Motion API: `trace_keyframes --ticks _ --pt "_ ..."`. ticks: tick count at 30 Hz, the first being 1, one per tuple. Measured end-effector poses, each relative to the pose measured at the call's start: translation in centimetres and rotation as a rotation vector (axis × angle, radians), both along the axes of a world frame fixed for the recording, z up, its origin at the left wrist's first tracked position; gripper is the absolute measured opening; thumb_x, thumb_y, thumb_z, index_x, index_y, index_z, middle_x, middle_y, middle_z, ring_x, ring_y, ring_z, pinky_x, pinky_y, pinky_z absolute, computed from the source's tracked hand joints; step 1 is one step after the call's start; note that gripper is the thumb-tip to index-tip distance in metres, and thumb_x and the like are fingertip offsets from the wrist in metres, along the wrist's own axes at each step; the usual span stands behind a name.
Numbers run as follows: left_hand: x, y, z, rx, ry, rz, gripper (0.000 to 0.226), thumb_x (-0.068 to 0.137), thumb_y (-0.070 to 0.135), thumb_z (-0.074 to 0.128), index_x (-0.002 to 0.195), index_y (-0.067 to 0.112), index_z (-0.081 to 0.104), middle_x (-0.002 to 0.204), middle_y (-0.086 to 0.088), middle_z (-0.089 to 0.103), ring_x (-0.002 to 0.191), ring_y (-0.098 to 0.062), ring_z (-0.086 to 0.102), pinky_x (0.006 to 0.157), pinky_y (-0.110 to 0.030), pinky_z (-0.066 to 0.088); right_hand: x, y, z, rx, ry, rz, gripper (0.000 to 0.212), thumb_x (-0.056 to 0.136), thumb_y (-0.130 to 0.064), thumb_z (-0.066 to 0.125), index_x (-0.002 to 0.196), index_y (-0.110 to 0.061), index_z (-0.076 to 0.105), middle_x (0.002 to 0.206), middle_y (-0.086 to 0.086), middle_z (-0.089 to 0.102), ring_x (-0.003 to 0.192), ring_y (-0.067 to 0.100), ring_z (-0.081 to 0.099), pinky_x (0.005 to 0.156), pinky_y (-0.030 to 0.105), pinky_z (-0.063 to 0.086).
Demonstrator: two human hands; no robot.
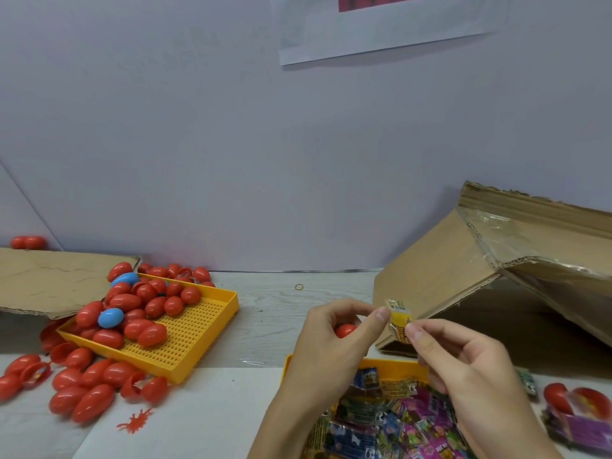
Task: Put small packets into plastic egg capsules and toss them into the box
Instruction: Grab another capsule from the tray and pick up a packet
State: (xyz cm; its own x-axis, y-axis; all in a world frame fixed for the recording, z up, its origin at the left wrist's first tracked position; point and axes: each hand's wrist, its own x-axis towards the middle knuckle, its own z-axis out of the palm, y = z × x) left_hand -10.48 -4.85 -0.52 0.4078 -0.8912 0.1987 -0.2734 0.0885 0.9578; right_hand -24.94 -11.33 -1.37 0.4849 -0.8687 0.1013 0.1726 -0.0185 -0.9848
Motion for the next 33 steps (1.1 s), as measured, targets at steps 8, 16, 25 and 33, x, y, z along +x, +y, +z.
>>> trace_keyframes --ticks 8,16,25,33 --pt "0.2 0.18 0.12 0.059 -0.046 -0.053 0.017 0.088 0.031 0.071 0.078 0.019 0.077 0.054 0.019 0.057 0.053 0.004 0.052 0.053 -0.012 0.042 0.01 -0.29 -0.45 0.023 -0.022 -0.006 0.027 0.062 -0.036 0.069 0.081 -0.02 0.077 0.056 0.001 0.059 0.049 0.011 0.048 0.049 0.021 0.037" --pt "0.02 0.1 0.01 0.138 -0.051 -0.035 0.021 0.089 0.032 0.07 0.081 0.013 0.074 0.056 0.017 0.055 0.053 0.001 0.051 0.054 -0.013 0.042 -0.18 -0.2 -0.22 0.021 -0.091 -0.011 0.044 0.05 -0.047 0.083 0.081 -0.017 0.078 0.062 0.008 0.053 0.056 0.02 0.038 0.053 0.03 0.031" --pt "-0.08 0.19 0.3 0.131 -0.012 -0.014 0.021 0.091 0.03 0.066 0.074 0.02 0.072 0.049 0.016 0.052 0.048 0.002 0.048 0.051 -0.012 0.04 -0.03 -0.16 -0.15 0.024 -0.1 -0.006 0.031 0.058 -0.038 0.072 0.083 -0.02 0.078 0.059 0.01 0.062 0.051 0.018 0.045 0.041 0.019 0.035" --pt "0.04 0.3 0.25 0.104 -0.025 -0.06 0.003 0.087 0.024 0.071 0.085 0.025 0.071 0.056 0.007 0.051 0.049 -0.007 0.043 0.051 -0.018 0.04 -0.07 -0.1 0.04 -0.04 -0.028 -0.021 0.024 0.062 -0.037 0.068 0.08 -0.024 0.077 0.062 0.007 0.067 0.048 0.003 0.054 0.045 0.011 0.042"
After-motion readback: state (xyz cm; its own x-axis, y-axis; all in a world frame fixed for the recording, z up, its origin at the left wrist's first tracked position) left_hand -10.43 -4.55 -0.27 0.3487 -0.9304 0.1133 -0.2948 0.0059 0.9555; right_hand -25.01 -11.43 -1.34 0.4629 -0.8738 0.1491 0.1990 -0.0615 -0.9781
